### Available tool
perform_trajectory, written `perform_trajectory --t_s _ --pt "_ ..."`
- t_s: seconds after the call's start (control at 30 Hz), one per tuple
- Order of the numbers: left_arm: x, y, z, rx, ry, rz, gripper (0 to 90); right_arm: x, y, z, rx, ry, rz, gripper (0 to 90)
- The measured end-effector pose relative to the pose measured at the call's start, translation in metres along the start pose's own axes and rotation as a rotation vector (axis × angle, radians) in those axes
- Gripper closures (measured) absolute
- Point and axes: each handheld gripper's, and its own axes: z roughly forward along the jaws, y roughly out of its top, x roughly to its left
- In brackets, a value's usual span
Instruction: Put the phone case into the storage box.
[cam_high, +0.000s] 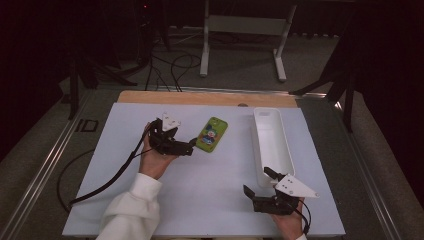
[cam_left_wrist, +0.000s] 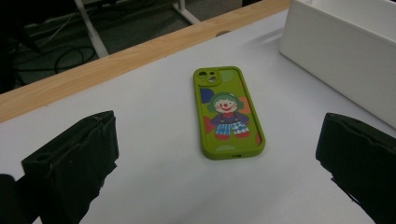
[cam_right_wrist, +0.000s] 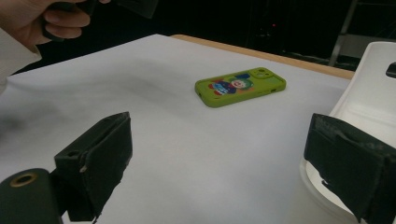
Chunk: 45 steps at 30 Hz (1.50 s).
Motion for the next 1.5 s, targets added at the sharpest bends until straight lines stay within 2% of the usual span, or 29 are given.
perform_trajectory --t_s 0.2,0.57,0.87,1.17,1.5 --pt "-0.002 0.006 0.01 0.017 -0.006 -0.004 0.0 0.0 0.0 0.0 -0.001 0.0 0.002 7.7" --pt "0.001 0.004 0.026 0.054 -0.017 -0.021 0.0 0.0 0.0 0.0 -0.004 -0.003 0.005 7.7" --pt "-0.007 0.01 0.04 0.091 -0.031 -0.006 0.0 -0.001 0.001 0.001 -0.006 -0.005 0.006 7.7" --pt "-0.003 0.011 0.05 0.121 -0.036 -0.028 0.0 -0.001 0.001 0.0 -0.009 -0.004 0.007 7.7" --pt "-0.006 0.007 0.067 0.16 -0.053 -0.043 0.0 0.0 0.001 0.001 -0.009 -0.003 0.007 7.7"
